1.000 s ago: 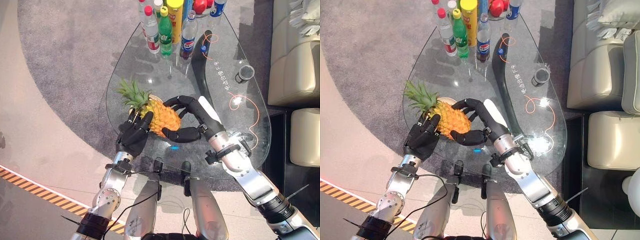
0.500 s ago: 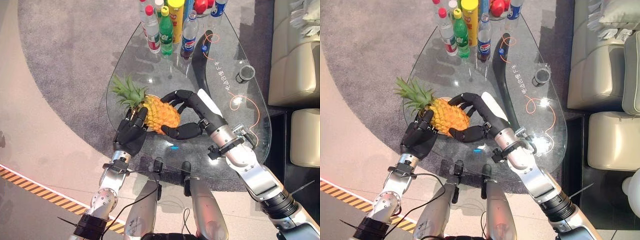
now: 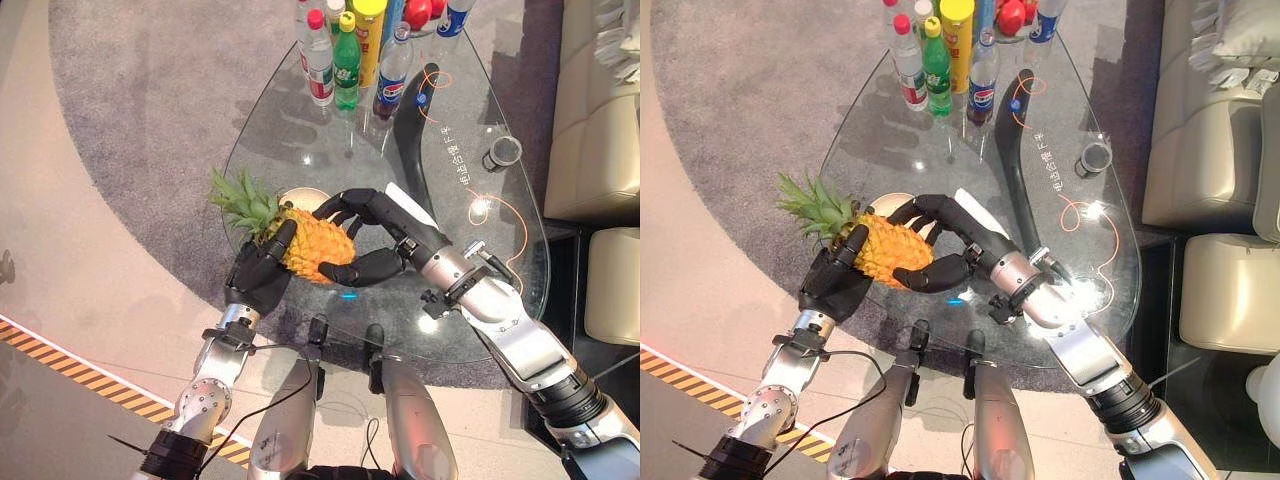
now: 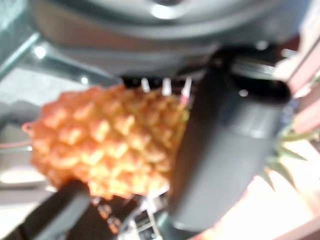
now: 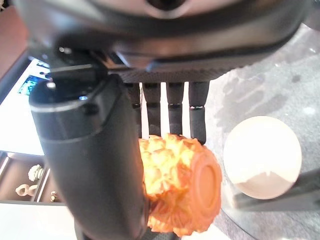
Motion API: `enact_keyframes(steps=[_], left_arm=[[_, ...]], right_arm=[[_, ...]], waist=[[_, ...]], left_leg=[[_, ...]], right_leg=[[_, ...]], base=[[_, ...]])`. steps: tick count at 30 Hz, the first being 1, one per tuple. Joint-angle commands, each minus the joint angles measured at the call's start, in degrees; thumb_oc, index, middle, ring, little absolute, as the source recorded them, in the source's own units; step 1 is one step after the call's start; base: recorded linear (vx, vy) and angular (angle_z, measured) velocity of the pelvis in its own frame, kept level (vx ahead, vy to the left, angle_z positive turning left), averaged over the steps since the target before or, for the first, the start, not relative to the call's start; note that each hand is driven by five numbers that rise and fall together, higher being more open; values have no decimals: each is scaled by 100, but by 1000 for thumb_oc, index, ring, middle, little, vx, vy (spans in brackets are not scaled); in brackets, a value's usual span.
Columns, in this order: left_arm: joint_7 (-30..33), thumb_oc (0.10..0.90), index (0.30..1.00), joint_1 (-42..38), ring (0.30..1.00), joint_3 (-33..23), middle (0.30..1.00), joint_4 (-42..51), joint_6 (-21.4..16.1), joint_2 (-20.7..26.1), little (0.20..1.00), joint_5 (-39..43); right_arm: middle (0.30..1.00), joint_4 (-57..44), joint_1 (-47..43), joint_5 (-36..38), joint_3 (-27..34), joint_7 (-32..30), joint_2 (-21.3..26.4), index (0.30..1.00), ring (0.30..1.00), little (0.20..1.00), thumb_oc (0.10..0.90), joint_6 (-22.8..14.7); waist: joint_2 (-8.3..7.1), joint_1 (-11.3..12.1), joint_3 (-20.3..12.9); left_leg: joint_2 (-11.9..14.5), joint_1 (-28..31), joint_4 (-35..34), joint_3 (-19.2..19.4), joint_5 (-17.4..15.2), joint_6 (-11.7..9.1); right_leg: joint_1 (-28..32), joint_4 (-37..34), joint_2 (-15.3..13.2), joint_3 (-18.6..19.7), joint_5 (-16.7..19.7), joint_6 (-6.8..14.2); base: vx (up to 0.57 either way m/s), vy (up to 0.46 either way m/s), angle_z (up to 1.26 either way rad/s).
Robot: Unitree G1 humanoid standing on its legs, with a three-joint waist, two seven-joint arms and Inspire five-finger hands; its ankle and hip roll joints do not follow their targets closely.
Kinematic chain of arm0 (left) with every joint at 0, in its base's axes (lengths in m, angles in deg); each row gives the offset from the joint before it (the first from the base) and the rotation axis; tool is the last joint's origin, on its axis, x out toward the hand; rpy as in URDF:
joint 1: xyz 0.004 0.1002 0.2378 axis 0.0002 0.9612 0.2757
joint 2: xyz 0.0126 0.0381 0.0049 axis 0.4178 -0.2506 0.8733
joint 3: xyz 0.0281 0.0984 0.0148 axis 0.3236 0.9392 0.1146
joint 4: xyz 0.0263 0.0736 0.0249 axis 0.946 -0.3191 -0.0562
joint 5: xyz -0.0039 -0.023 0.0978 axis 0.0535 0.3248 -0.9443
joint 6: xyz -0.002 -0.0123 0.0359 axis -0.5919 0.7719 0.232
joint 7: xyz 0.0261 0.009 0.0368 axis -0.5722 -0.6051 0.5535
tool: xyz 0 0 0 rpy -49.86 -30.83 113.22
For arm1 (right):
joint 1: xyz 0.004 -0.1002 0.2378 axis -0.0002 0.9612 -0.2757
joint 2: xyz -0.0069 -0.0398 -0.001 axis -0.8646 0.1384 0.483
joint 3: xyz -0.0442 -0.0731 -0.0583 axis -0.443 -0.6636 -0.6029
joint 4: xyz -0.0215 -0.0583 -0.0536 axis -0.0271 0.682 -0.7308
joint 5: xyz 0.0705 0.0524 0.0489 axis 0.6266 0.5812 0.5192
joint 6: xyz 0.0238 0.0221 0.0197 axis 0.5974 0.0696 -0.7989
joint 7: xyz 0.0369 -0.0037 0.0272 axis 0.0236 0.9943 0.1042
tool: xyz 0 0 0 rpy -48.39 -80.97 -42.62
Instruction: Pick up the fruit to the plate
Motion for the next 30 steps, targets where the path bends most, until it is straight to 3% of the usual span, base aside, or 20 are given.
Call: enact_keyframes(steps=[1,5,6,7,30], left_arm=[[-119,800,900,-707,900,239,900,1336,-263,-128,900,-186],[-181,800,900,-693,900,245,900,1318,-566,-146,900,-96],[-182,182,371,-692,371,247,371,1331,-625,-162,282,-88],[-202,100,300,-686,300,252,300,1335,-689,-183,200,-67],[-379,100,300,-606,300,180,300,1272,-866,-439,200,48]], right_arm=[[300,-1553,-734,872,-1268,1231,-584,300,300,200,100,-1074],[300,-1533,-756,827,-1287,1205,-586,300,300,200,100,-1075],[300,-1539,-749,811,-1285,1195,-591,300,300,200,100,-1068],[300,-1537,-741,785,-1286,1180,-600,300,300,200,100,-1071],[300,-1423,-598,350,-1104,642,-654,300,300,200,100,-1033]], waist=[[-185,-86,-154],[-182,-81,-154],[-183,-81,-154],[-187,-83,-154],[-220,-100,-153]], left_leg=[[-314,-83,799,114,-460,330],[-321,-104,811,115,-452,324],[-326,-106,808,113,-451,329],[-329,-111,811,113,-453,333],[-342,-100,738,101,-438,346]], right_leg=[[451,-817,106,306,568,96],[443,-820,101,311,578,99],[437,-818,103,313,580,98],[428,-815,103,321,584,99],[432,-889,119,375,629,112]], base=[[0,0,0],[0,0,0],[0,0,0],[0,0,0],[0,0,0]])
